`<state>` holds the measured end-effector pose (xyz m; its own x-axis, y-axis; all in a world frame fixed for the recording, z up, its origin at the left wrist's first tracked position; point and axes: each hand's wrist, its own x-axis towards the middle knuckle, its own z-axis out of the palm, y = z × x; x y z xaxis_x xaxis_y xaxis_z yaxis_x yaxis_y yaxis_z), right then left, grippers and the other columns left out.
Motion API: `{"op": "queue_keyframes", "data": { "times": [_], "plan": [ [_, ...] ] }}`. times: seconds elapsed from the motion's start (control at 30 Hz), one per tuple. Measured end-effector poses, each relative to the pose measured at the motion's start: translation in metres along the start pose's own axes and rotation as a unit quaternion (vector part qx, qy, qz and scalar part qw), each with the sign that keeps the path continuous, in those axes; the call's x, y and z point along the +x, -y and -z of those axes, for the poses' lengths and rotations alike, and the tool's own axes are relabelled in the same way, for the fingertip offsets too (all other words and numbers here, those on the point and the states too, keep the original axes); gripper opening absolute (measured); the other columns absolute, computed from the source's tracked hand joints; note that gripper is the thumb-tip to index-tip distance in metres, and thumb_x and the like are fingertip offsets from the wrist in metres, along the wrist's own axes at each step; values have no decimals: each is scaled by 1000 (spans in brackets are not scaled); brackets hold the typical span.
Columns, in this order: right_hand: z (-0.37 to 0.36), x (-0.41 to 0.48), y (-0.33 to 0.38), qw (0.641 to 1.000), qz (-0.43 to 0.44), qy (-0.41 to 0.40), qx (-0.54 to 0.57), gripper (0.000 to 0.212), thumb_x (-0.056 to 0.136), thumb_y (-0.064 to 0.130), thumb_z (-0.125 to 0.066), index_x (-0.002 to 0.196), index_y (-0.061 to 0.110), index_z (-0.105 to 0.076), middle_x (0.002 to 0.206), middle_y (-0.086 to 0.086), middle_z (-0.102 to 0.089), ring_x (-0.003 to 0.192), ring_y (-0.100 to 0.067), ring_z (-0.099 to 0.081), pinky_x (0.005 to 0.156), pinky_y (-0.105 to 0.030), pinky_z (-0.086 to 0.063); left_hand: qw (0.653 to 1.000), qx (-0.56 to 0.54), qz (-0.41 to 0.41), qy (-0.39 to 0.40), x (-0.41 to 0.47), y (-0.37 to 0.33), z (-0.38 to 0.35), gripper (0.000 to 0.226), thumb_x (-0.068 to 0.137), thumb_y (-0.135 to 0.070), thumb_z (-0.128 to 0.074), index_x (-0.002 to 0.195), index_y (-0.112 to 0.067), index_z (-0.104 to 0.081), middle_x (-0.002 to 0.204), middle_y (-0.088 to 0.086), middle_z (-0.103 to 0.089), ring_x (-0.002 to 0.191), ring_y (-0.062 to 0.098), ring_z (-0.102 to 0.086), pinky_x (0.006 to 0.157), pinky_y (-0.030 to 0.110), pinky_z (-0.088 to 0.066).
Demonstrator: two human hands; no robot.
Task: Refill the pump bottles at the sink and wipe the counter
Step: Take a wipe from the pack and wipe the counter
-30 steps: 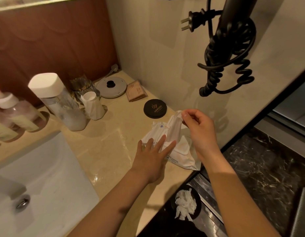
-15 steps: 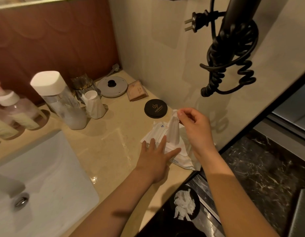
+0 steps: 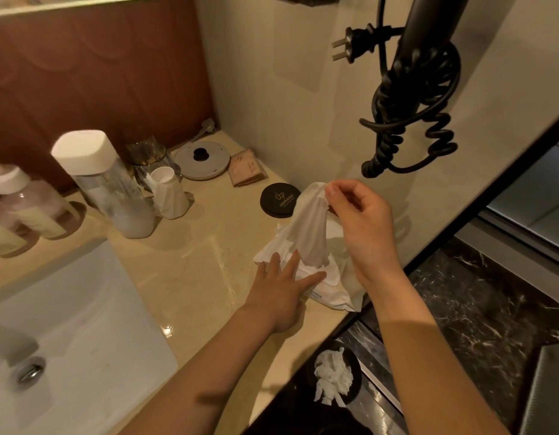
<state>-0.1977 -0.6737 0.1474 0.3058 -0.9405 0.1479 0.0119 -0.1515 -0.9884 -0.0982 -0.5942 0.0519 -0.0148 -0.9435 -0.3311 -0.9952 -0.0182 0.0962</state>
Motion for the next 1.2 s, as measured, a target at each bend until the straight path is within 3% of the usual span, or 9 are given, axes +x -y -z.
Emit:
{"op": "queue_keyframes", "data": {
  "times": [0.23,0.33,0.43,0.53,0.67,0.8,0.9,1.03,1.2],
  "plan": [
    [-9,-3,19,995,87,-3,-40,8,91,12,-59,89,17,-65,82,10,-63,76,7,-58,72,-12,-46,964,-258,-23,-53,-5,11,-3,51,95,-22,-49,138,-45,-36,157,5,11,143,29,15,117,43,-5],
    [-13,-3,27,987,139,12,-84,7,92,13,-58,91,16,-65,86,6,-64,82,-1,-59,76,-16,-48,876,-450,2,-173,-13,10,3,28,87,-11,-61,108,-30,-62,157,0,-12,145,13,-5,112,23,-15],
    [-19,1,33,970,191,34,-149,8,94,15,-55,92,14,-63,88,5,-63,86,-6,-58,78,-21,-48,759,-603,40,-241,-20,12,14,22,77,-5,-64,81,-25,-58,139,-8,-44,128,7,-38,94,16,-33],
    [-28,6,35,941,245,56,-228,12,95,20,-52,92,12,-60,84,11,-58,85,-7,-56,78,-30,-47,665,-695,38,-269,-24,15,25,26,76,5,-63,82,-16,-48,102,-7,-58,100,7,-55,78,16,-45],
    [-41,11,38,917,289,75,-265,12,96,22,-51,92,14,-58,83,6,-58,79,-12,-56,71,-36,-47,572,-764,61,-292,-29,17,36,30,81,4,-64,87,-15,-41,108,3,-66,101,9,-62,85,23,-49],
    [-62,16,41,906,310,91,-274,13,96,25,-50,92,16,-57,79,3,-59,71,-15,-55,63,-35,-46,487,-809,86,-319,-39,28,39,38,78,0,-70,97,-17,-43,88,4,-66,73,10,-63,69,21,-48],
    [-81,18,35,926,275,107,-237,13,96,24,-52,91,14,-58,72,1,-57,63,-10,-50,57,-27,-42,445,-828,105,-326,-50,39,37,46,68,-9,-75,102,-20,-46,89,6,-66,62,8,-59,58,19,-45],
    [-100,19,16,967,139,136,-165,11,95,24,-52,95,14,-58,78,1,-57,65,-1,-47,58,-13,-38,408,-826,149,-358,-69,53,32,29,86,-6,-63,106,-19,-47,89,5,-63,71,11,-60,67,27,-50],
    [-124,3,-21,961,-145,220,-78,31,87,44,-60,111,26,-53,108,-2,-60,96,-18,-59,74,-30,-50,393,-781,246,-418,-99,78,16,22,90,-13,-59,105,-25,-48,107,6,-64,88,18,-64,71,29,-52]
  ]
}}
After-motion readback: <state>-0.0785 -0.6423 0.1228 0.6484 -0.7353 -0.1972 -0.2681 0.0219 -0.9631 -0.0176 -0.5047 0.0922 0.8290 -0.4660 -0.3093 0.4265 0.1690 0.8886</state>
